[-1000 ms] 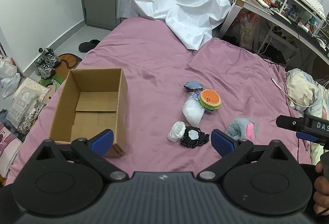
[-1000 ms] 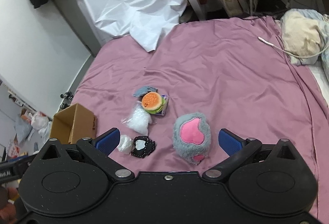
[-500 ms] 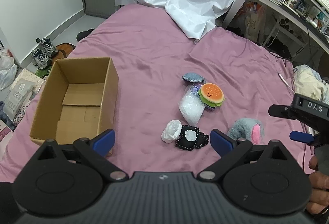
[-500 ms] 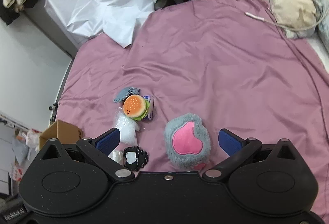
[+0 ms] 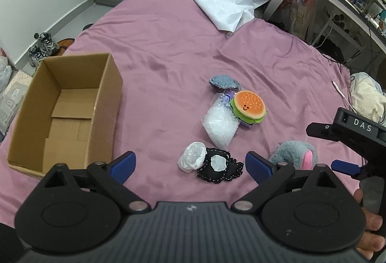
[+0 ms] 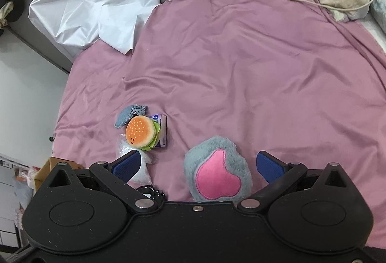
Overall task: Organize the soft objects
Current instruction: 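Move both grippers toward the grey plush with the pink patch, then close both grippers on the grey plush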
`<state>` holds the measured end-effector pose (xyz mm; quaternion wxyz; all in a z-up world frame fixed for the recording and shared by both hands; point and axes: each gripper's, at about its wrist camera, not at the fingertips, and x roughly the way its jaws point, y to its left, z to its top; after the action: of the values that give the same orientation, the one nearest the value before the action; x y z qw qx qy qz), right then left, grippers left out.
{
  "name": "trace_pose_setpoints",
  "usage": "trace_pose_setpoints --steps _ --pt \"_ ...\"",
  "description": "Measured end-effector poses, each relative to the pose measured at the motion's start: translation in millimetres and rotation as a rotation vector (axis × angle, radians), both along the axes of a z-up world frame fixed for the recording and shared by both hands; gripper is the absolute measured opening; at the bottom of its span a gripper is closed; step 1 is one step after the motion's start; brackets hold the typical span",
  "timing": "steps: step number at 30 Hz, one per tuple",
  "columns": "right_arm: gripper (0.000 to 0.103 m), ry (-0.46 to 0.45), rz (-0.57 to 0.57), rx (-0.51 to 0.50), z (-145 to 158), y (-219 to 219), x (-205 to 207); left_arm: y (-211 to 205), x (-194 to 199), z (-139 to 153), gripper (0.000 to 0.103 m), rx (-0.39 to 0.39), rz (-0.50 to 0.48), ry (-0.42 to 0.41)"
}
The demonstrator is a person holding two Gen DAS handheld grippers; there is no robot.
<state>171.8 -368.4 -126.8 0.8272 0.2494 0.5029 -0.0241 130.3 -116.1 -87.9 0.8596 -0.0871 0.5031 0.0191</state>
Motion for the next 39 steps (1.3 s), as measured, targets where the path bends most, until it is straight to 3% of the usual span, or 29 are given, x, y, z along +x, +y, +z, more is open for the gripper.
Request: trace_pose_setpoints --steps 6,8,13,19,28,34,39 --pt "0.101 0.031 -0.054 0.009 -13.2 -7.1 8.3 3.0 10.3 -14.1 0.093 -0.024 0.019 0.014" --pt "0.095 0.043 -0.08 0.041 -18.3 -12.9 10.0 4.3 13.4 -17.6 0.091 -0.033 0.025 0.02" --pt "0.063 0.063 -0.116 0.172 -30.2 -24.5 10.5 3.2 19.4 -21.1 0.091 -0.044 0.028 0.022" --pt "0.049 0.066 -0.105 0.276 -34.3 -25.9 11.3 1.7 23.8 -24.5 0.091 -0.061 0.037 0.016" --pt "0.048 0.129 -0.022 0.528 -43.8 -18.3 15.8 -7.5 20.2 -23.6 0.076 -0.135 0.026 -0.015" --pt "0.046 0.165 -0.005 0.611 -48.6 -17.9 14.4 -22.7 19.6 -29.4 0.062 -0.216 0.004 0.008" --pt "0.043 0.179 -0.002 0.619 -49.4 -16.8 14.9 -34.4 18.8 -35.5 0.051 -0.275 -0.011 0.024"
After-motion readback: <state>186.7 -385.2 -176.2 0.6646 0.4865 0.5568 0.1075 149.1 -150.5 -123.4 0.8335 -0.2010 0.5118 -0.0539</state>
